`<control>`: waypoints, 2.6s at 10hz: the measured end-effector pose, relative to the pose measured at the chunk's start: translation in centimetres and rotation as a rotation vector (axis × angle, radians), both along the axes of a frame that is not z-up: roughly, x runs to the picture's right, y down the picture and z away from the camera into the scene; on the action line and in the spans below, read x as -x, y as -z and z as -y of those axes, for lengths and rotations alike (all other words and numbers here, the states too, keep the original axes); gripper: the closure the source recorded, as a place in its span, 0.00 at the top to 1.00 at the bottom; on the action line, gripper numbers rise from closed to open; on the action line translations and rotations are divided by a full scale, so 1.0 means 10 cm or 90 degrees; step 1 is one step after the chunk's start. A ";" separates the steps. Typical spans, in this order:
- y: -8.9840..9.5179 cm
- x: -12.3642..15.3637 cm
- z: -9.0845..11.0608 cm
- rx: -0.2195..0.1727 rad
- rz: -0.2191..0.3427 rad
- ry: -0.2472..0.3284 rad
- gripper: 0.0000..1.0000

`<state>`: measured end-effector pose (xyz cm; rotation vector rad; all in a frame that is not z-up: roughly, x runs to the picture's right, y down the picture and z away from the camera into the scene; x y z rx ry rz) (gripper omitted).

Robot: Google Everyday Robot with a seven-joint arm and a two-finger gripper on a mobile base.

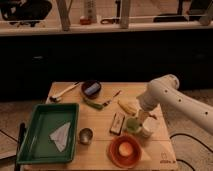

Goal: Place banana in metal cup

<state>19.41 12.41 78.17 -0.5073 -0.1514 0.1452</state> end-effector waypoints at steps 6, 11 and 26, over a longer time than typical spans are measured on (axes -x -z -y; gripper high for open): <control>0.23 0.24 0.30 -0.001 0.004 0.033 0.80; -0.34 0.33 0.31 0.007 -0.014 0.002 0.80; -1.20 0.15 0.19 0.050 -0.053 -0.092 0.80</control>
